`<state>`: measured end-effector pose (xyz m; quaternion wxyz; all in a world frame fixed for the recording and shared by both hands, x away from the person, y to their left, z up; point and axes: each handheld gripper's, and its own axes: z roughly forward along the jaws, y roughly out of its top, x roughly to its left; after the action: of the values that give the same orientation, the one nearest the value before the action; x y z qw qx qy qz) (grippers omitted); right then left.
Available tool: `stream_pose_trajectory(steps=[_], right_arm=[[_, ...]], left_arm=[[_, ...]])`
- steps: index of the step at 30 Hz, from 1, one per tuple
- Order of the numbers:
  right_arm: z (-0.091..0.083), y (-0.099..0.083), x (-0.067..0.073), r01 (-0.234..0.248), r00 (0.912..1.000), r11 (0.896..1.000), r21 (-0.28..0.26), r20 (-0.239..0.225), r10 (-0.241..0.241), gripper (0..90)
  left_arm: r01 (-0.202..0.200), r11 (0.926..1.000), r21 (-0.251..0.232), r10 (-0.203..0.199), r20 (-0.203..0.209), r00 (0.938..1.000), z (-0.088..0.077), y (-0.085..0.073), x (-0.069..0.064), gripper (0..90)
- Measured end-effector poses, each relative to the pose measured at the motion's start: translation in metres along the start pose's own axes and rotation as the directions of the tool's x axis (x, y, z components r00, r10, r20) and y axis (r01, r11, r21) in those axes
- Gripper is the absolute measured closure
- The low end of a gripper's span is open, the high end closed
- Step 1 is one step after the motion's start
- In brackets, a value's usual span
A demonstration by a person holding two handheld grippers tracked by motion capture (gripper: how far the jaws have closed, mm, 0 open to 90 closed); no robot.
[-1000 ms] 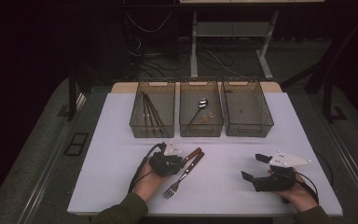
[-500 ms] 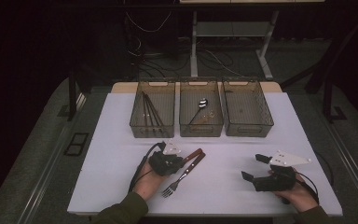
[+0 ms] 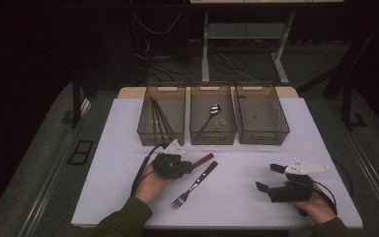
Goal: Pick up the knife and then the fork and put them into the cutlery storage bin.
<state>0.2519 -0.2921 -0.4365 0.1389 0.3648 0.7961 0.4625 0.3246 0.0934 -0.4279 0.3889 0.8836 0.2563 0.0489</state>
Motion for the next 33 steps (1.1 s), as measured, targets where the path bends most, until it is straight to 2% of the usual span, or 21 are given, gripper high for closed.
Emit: stream_pose_trajectory(steps=[4,7,9,11,13,15,17,19,20,21,22,24,25,29,32,33], right_arm=[[-0.002,0.003,-0.001,0.001,0.9997,1.000,0.002,-0.025,0.000,12.7],[-0.004,0.005,0.001,0.026,0.9984,1.000,0.002,-0.049,-0.026,12.7],[-0.004,0.007,0.001,0.037,0.9953,0.999,0.002,-0.089,-0.037,12.7],[-0.004,0.011,0.002,0.053,0.9886,0.999,0.007,-0.142,-0.051,12.7],[-0.003,0.015,0.003,0.073,0.9834,0.997,0.027,-0.168,-0.067,13.7],[0.001,0.020,0.004,0.080,0.9763,0.996,0.041,-0.205,-0.070,14.3],[0.005,0.025,0.004,0.098,0.9719,0.994,0.054,-0.220,-0.083,14.4],[0.009,0.031,0.006,0.125,0.9687,0.990,0.069,-0.224,-0.106,14.6],[0.011,0.034,0.007,0.135,0.9665,0.988,0.076,-0.230,-0.114,14.7],[0.014,0.038,0.007,0.132,0.9621,0.988,0.076,-0.250,-0.110,14.7],[0.016,0.041,0.007,0.138,0.9569,0.987,0.076,-0.268,-0.113,14.7],[0.020,0.048,0.008,0.147,0.9519,0.986,0.076,-0.282,-0.121,14.7],[0.023,0.051,0.009,0.155,0.9475,0.985,0.076,-0.294,-0.126,14.7],[0.034,0.065,0.015,0.189,0.9213,0.979,0.075,-0.358,-0.151,14.7],[0.043,0.074,0.025,0.240,0.8986,0.968,0.077,-0.395,-0.192,15.5],[0.045,0.075,0.027,0.249,0.8949,0.966,0.073,-0.398,-0.201,15.5]], left_arm=[[-0.035,0.9993,-0.011,0.036,0.042,0.9985,-0.006,0.006,-0.001,77.3],[-0.068,0.9973,-0.027,0.070,0.074,0.9948,-0.010,0.009,-0.004,77.3],[-0.101,0.9937,-0.048,0.106,0.111,0.9881,-0.013,0.012,-0.007,77.2],[-0.132,0.9904,-0.042,0.136,0.129,0.9822,-0.013,0.015,-0.009,77.2],[-0.154,0.9872,-0.044,0.159,0.154,0.9753,-0.013,0.018,-0.011,77.2],[-0.177,0.9834,-0.042,0.181,0.186,0.9656,-0.011,0.021,-0.014,77.2],[-0.195,0.9799,-0.042,0.200,0.219,0.9551,-0.008,0.026,-0.017,77.2],[-0.224,0.9740,-0.036,0.226,0.246,0.9425,-0.006,0.031,-0.020,77.2],[-0.246,0.9688,-0.032,0.245,0.264,0.9326,-0.004,0.034,-0.022,77.2],[-0.256,0.9661,-0.034,0.255,0.278,0.9261,-0.002,0.036,-0.023,77.2],[-0.260,0.9650,-0.034,0.259,0.288,0.9219,-0.001,0.038,-0.025,77.2],[-0.294,0.9552,-0.029,0.289,0.303,0.9082,0.002,0.044,-0.027,77.2],[-0.294,0.9552,-0.033,0.289,0.311,0.9052,0.004,0.046,-0.030,77.2],[-0.325,0.9450,-0.042,0.319,0.338,0.8856,0.008,0.054,-0.039,77.2],[-0.352,0.9349,-0.042,0.345,0.347,0.8722,0.010,0.055,-0.046,77.2],[-0.363,0.9310,-0.038,0.352,0.355,0.8660,0.010,0.055,-0.047,77.2]])
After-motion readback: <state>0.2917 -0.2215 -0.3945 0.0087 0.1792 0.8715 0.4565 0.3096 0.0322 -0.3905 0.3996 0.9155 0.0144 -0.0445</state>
